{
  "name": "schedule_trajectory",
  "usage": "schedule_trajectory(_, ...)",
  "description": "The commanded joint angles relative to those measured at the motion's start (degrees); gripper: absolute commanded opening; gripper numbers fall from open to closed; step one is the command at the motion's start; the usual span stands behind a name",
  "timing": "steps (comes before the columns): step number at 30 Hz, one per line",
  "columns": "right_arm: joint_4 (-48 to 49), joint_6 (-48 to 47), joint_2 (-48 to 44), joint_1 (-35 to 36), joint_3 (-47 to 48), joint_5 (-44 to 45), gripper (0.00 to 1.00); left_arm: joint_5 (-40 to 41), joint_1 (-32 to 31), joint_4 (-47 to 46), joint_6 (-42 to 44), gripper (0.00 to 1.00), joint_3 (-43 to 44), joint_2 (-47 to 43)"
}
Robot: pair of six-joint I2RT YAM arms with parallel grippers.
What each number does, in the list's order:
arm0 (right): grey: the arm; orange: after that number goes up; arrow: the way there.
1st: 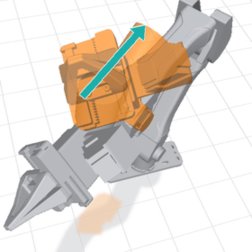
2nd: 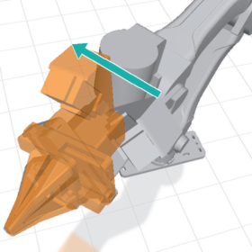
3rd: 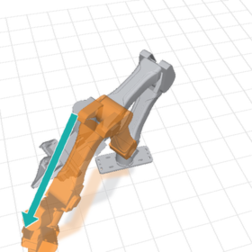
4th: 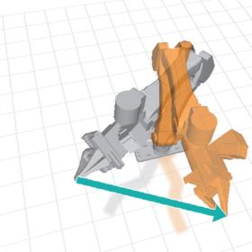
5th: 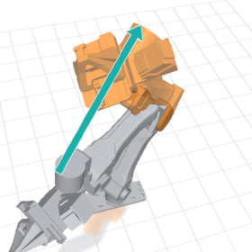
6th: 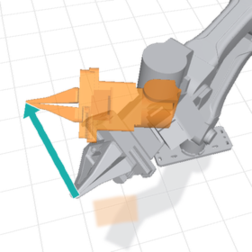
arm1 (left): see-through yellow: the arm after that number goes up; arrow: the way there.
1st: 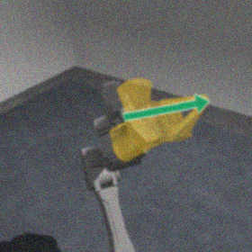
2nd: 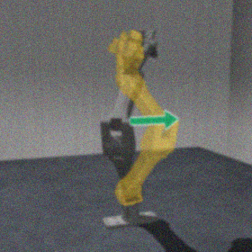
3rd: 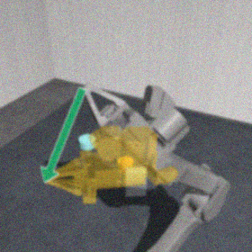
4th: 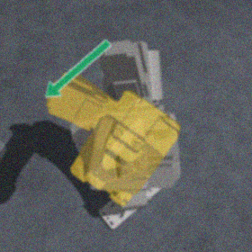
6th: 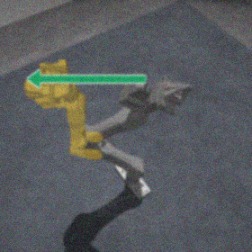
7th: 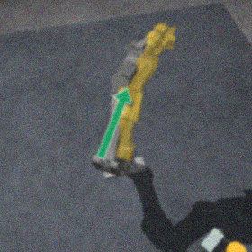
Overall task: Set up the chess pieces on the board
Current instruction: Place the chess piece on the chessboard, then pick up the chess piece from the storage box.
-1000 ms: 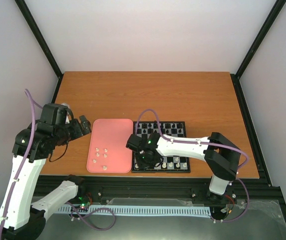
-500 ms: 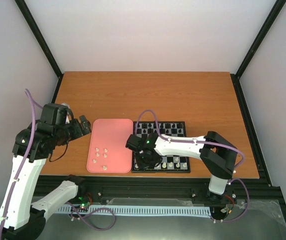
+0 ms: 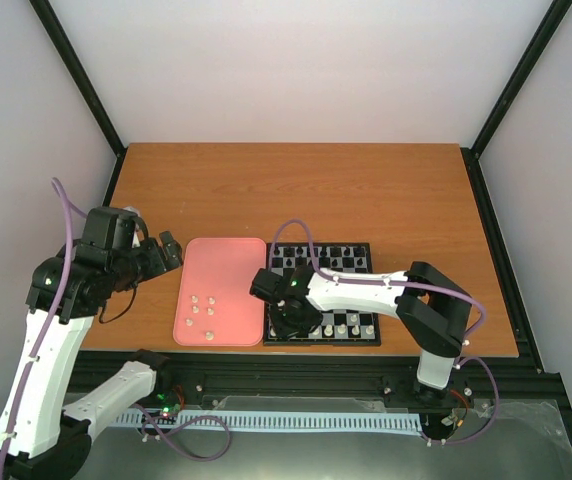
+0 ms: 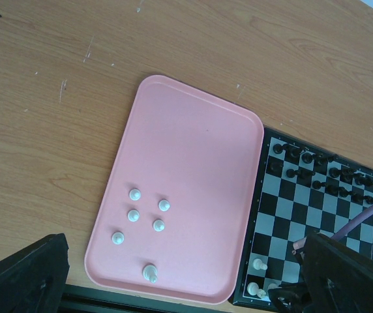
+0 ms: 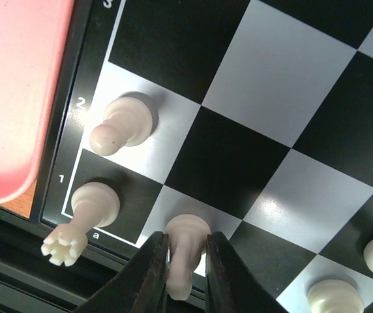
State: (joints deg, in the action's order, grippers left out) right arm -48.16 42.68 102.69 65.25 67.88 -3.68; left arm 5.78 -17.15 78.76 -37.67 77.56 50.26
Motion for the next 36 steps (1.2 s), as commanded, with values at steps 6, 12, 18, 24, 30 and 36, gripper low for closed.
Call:
schedule_trajectory(6, -0.8, -0.4, 1.3, -0.3, 1.9, 0.7, 0.25, 0.2, 0.0, -1.4, 1.2, 1.00, 0.0, 0.2)
schedule_trajectory(12, -4.0, -0.5, 0.4, -0.3, 4.9, 2.4, 0.30, 0.0, 0.0, -1.6, 1.4, 1.00, 0.3, 0.6)
schedule_trajectory(18, -7.7, -0.7, -0.9, -0.3, 8.5, 4.0, 0.35, -0.5, 0.0, -1.7, 1.4, 1.00, 0.5, 0.7)
schedule_trajectory(24, -12.4, -1.4, -0.8, -0.2, 14.2, 6.9, 0.41, -0.3, 0.0, -1.3, 2.0, 1.00, 1.2, 0.9)
schedule_trajectory(30, -12.9, -3.0, 2.1, 0.0, 22.9, 5.2, 0.44, 0.9, 0.0, 0.4, 2.7, 1.00, 4.2, 1.6)
schedule_trajectory(36, -9.8, -4.5, 9.3, 2.3, 31.7, 1.6, 0.46, 1.6, 0.0, 2.9, 2.4, 1.00, 8.3, 2.2)
